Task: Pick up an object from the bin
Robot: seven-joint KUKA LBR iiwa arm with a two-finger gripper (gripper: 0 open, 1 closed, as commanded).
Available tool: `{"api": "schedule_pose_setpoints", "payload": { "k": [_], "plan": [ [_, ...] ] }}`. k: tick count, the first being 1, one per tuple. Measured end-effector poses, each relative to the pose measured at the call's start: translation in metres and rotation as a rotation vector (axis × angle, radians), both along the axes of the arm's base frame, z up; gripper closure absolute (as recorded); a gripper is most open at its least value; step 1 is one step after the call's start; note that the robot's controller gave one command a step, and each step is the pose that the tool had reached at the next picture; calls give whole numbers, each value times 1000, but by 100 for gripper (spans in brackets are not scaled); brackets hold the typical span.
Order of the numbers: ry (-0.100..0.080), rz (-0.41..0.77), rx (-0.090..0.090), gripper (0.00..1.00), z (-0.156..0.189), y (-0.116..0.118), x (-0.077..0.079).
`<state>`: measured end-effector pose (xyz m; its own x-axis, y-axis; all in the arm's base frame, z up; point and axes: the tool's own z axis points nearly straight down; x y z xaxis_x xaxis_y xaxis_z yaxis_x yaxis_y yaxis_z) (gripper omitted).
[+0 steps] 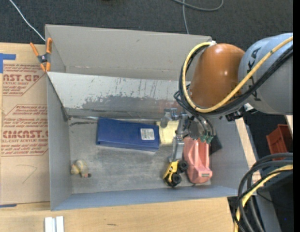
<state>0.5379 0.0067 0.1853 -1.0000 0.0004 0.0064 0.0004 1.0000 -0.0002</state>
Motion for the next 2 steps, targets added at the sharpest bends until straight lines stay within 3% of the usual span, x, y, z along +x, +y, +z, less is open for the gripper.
{"api": "schedule_pose_setpoints", "payload": {
  "k": [1,2],
  "plan": [
    [-8,0,0,0,5,0,2],
    [-4,640,4,0,-98,-17,-46]
  ]
}}
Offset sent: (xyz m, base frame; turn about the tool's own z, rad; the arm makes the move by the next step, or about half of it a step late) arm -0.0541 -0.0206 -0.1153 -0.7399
